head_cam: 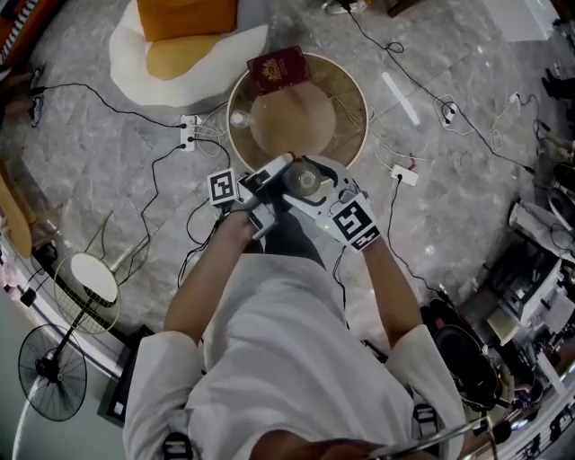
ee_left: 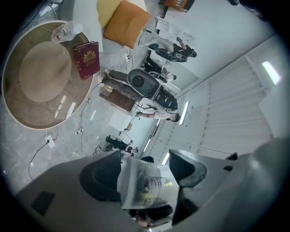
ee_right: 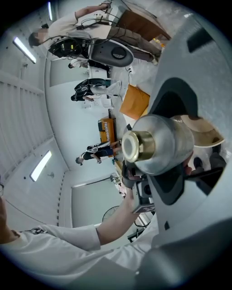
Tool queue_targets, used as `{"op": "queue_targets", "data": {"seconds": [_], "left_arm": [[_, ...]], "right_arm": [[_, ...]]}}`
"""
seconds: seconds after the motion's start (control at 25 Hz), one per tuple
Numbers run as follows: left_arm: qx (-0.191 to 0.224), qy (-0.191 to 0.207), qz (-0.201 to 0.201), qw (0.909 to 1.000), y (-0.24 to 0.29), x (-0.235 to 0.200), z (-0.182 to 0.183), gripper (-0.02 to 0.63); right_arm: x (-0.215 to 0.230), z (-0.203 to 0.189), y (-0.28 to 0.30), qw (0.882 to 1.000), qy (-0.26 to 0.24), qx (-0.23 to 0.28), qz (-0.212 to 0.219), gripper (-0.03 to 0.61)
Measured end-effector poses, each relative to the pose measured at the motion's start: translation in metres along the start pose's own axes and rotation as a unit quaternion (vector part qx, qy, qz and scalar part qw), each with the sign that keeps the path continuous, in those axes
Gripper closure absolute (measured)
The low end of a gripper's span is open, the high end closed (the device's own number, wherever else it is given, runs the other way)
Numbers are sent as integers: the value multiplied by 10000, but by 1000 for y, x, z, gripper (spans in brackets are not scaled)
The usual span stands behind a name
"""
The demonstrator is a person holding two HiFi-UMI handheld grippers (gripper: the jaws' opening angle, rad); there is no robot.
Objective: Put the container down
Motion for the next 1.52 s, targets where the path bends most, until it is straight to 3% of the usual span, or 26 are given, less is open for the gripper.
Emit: {"op": "queue_targets", "data": {"seconds": [0.4, 0.8, 1.52], "left_arm": [[37, -27, 149, 9999, -4, -29, 34, 304], [48, -253, 386, 9989, -12, -85, 89, 304], [244, -236, 1046, 9939, -34, -196, 178, 304]], "right_arm": [[28, -31, 32, 9985, 505, 12, -223, 242], [58, -83, 85, 9939, 973, -116, -507, 242], [118, -186, 166, 9884, 1257, -329, -786, 242]]}}
Point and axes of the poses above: the fingertips, and each gripper's own axes: y forward along the fingers, x to its right, z out of its top, the point moved 5 cm from there along -y, backward along the fingers, and after that the axes turned 3 degrees about -y, right-handed, at the moved point
